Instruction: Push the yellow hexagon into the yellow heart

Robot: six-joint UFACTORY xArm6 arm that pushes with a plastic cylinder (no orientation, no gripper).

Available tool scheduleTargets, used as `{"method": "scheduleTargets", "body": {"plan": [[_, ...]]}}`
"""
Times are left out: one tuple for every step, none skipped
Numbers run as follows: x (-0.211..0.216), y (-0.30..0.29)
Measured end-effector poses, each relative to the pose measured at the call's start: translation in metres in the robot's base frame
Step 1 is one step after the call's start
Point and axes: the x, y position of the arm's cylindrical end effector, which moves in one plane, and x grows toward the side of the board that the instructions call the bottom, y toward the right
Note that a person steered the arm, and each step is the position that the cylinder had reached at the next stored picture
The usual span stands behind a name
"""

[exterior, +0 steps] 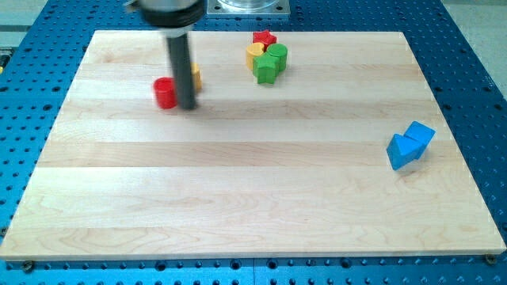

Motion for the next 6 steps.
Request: {"method": "scheduleTargets", "body": {"plan": [[-0.010,-0.063],[-0.038,-0.043],[-0.058,0.028],[-0.066,0.004],[-0.088,0.018],[-0.089,0.059]]}}
